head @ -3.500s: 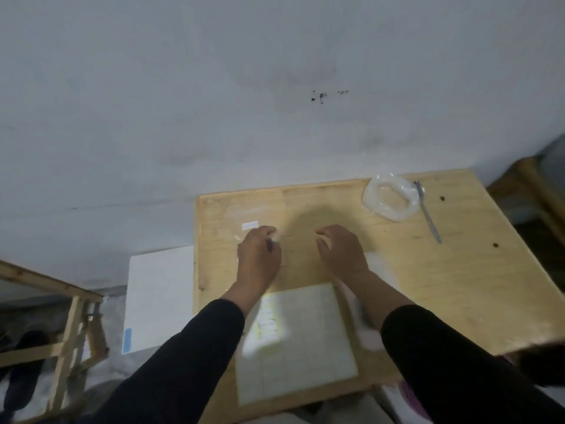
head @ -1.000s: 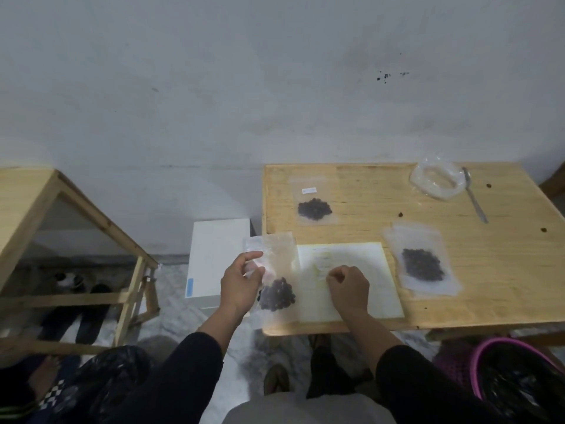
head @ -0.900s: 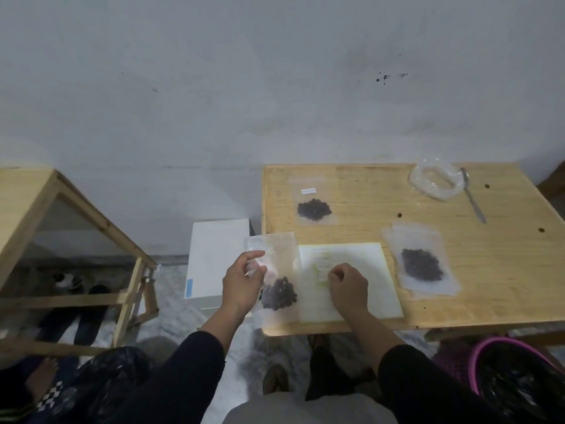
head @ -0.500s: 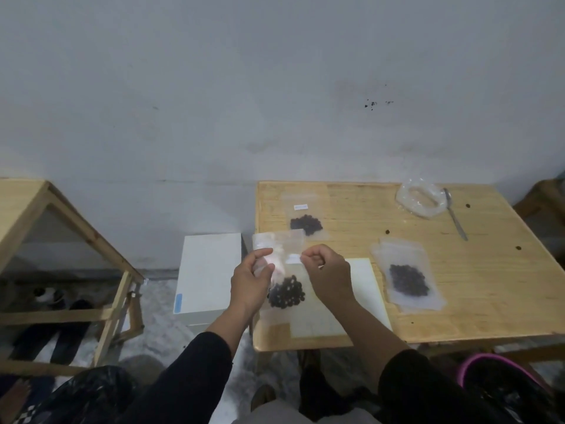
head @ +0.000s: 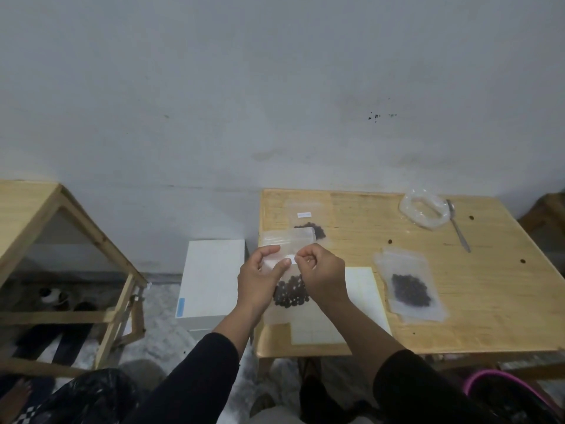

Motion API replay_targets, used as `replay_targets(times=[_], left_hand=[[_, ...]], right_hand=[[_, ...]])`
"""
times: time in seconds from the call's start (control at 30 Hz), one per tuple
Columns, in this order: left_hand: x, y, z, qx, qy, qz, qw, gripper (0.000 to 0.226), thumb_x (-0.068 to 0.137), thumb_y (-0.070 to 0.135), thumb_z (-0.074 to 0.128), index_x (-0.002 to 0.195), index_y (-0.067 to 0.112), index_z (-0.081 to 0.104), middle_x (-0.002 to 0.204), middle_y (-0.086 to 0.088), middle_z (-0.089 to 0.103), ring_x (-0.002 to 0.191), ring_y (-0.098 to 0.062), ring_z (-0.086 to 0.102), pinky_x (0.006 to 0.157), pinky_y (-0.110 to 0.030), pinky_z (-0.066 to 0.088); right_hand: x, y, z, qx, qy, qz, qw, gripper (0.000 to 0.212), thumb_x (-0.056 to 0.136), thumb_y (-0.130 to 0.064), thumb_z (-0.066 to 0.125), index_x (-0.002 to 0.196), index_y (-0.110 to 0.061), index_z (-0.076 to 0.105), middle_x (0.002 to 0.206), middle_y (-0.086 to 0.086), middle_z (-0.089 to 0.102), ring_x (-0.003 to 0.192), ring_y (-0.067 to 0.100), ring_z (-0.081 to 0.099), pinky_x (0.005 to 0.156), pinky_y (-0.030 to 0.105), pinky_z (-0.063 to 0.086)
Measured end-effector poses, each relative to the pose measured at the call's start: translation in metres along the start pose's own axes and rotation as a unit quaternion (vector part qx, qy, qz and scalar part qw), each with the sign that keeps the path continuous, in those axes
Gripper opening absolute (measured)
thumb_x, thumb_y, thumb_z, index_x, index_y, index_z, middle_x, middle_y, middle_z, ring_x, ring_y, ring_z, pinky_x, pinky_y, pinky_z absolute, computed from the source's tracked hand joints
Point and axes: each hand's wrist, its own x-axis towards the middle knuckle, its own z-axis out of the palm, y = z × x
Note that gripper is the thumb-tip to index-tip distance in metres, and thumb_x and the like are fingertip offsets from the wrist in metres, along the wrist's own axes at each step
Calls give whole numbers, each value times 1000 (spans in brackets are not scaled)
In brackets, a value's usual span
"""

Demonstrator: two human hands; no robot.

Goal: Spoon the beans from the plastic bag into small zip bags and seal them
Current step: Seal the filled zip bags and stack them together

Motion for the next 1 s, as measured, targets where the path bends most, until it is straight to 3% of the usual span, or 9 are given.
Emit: replay_targets(times=[0.07, 0.17, 0.27, 0.43, 0.53, 0.63, 0.77, 0.9, 1.0], left_hand=[[-1, 0, 1, -9, 10, 1, 1000, 21, 81, 26, 72, 96, 38, 61, 110, 16, 62, 112, -10, 53, 96, -30, 45], [-2, -1, 4, -19, 25, 7, 999, 19, 81, 26, 71, 93, 38, 63, 107, 17, 64, 110, -9, 56, 98, -38, 47], [-3, 2, 8, -24, 32, 9, 999, 18, 82, 25, 71, 93, 37, 64, 104, 19, 64, 107, -5, 55, 98, -40, 47], [-1, 7, 10, -45, 34, 5, 998, 20, 83, 23, 70, 92, 38, 62, 106, 22, 61, 111, -5, 51, 100, -36, 45], [3, 7, 11, -61, 30, -1, 998, 21, 81, 23, 72, 92, 39, 64, 108, 17, 63, 112, -10, 55, 98, -39, 47], [6, 9, 14, -79, 15, -12, 997, 21, 81, 23, 72, 94, 38, 65, 110, 10, 64, 109, -14, 58, 93, -39, 51], [6, 14, 15, -63, -9, 7, 998, 17, 85, 19, 68, 96, 30, 64, 109, 5, 64, 103, -12, 59, 74, -18, 51], [6, 17, 14, -7, -32, 46, 998, 14, 85, 20, 67, 89, 34, 65, 103, 17, 65, 106, -3, 56, 93, -29, 46], [9, 19, 14, 13, -38, 47, 998, 11, 84, 23, 69, 85, 34, 66, 98, 16, 67, 101, -6, 59, 90, -30, 48]], right_hand=[[-1, 0, 0, -2, 5, -5, 1000, 6, 83, -9, 63, 80, -5, 67, 59, -18, 48, 58, -3, 48, 59, 2, 37], [0, 0, -1, 4, 7, -5, 1000, 6, 83, -9, 63, 80, -4, 66, 60, -14, 51, 58, -2, 48, 59, 2, 37], [0, 4, 1, 1, 20, -10, 1000, 7, 80, -10, 66, 84, -5, 64, 74, -1, 57, 64, 7, 49, 60, 2, 34], [1, 8, -5, 47, 55, 40, 997, 47, 72, -24, 78, 110, -13, 54, 103, -3, 51, 90, 12, 49, 76, 15, 39], [2, 6, -14, 123, 5, 55, 991, 52, 73, -21, 77, 113, -25, 45, 106, -13, 53, 92, 2, 50, 76, 9, 38], [4, 6, -16, 156, -28, 18, 987, 42, 76, -12, 73, 108, -29, 51, 106, -23, 55, 96, -10, 51, 82, 3, 38], [9, 13, -16, 205, -66, 15, 976, 18, 78, -8, 72, 94, -18, 69, 97, -11, 68, 97, 2, 61, 88, 15, 44], [12, 14, -16, 234, -59, 49, 969, 9, 75, -15, 76, 84, -13, 74, 85, -7, 72, 88, 2, 65, 79, 9, 45], [13, 16, -15, 251, -29, 82, 964, 7, 75, -14, 77, 81, -15, 75, 85, -5, 73, 87, 6, 66, 80, 14, 48]])
